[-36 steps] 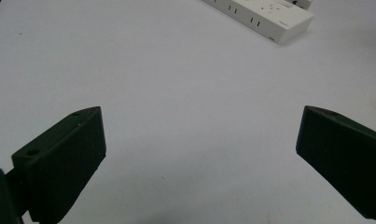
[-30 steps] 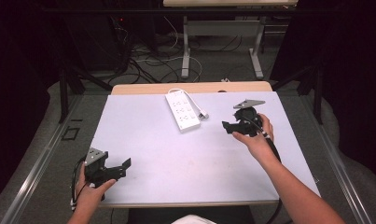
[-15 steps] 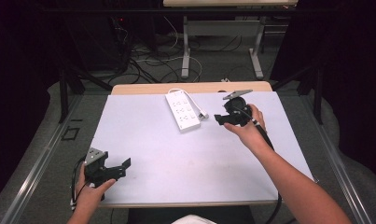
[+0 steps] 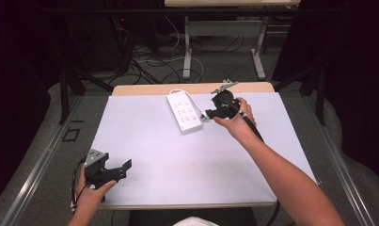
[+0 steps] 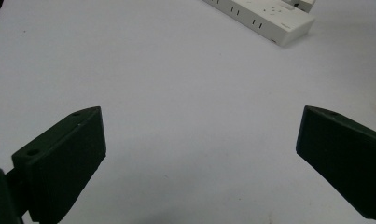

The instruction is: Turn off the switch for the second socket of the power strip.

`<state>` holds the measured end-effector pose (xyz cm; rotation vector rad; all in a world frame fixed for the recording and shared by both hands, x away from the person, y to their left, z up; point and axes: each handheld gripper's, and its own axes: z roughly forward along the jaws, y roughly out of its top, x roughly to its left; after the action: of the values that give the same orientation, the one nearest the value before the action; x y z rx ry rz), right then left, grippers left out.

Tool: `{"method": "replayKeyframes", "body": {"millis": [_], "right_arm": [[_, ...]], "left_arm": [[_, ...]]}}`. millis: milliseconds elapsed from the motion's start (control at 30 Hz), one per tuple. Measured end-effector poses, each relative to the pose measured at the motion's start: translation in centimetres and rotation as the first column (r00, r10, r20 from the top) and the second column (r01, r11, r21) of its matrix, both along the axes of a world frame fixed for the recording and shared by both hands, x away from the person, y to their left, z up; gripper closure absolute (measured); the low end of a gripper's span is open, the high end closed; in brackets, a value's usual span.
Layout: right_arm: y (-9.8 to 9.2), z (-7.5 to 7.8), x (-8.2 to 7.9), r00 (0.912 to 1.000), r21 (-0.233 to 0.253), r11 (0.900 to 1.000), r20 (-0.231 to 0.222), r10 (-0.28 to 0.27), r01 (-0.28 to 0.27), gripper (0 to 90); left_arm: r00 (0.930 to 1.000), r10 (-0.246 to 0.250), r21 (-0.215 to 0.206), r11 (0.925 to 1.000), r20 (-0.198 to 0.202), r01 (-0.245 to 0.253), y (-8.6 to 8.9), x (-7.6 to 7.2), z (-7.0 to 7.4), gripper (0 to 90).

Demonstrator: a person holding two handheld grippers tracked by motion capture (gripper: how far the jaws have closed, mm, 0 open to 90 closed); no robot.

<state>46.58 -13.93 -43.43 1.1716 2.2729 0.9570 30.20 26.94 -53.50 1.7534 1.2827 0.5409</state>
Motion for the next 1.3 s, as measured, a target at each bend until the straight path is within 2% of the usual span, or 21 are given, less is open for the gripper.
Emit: {"method": "replayKeyframes", "body": {"millis": [100, 167, 300, 667, 1067, 1100, 1133, 1300], "right_arm": [[0.3, 0.1, 0.3, 1.0000, 0.003, 1.000, -0.005, -0.001, 0.001, 52.4], [0.6, 0.2, 0.5, 0.9999, 0.022, 1.000, -0.011, -0.001, 0.001, 53.8], [1.1, 0.2, 1.1, 0.9999, 0.016, 1.000, -0.011, -0.007, 0.007, 56.3], [3.0, -0.2, 2.7, 0.9989, 0.041, 0.999, -0.037, -0.028, 0.029, 66.7], [4.6, -0.9, 4.5, 0.9982, 0.006, 0.999, -0.049, -0.035, 0.036, 74.9], [4.7, -1.0, 4.7, 0.9973, 0.019, 0.999, -0.061, -0.042, 0.043, 75.1], [4.8, -1.2, 4.8, 0.9976, 0.026, 0.999, -0.053, -0.045, 0.046, 75.1], [5.2, -2.0, 5.5, 0.9966, 0.012, 0.998, -0.064, -0.053, 0.054, 75.0]], "left_arm": [[1.0000, -0.001, -0.001, 1.0000, 0.001, 0.001, 0.0, 0.0, 0.0, 1.5], [1.0000, -0.002, -0.001, 1.0000, 0.001, 0.002, 0.0, 0.0, 0.0, 1.4], [1.0000, -0.001, -0.002, 1.0000, 0.001, 0.001, 0.0, 0.0, 0.0, 1.5], [1.0000, 0.001, -0.008, 1.0000, 0.001, -0.001, 0.0, 0.0, 0.0, 1.5], [1.0000, -0.002, -0.005, 1.0000, 0.000, 0.002, 0.0, 0.0, 0.0, 1.4], [1.0000, -0.002, -0.004, 1.0000, 0.000, 0.002, 0.0, 0.0, 0.0, 1.4], [1.0000, -0.002, -0.005, 1.0000, 0.000, 0.002, 0.0, 0.0, 0.0, 1.5], [1.0000, -0.003, -0.005, 1.0000, -0.002, 0.003, 0.0, 0.0, -0.1, 1.5]]}}
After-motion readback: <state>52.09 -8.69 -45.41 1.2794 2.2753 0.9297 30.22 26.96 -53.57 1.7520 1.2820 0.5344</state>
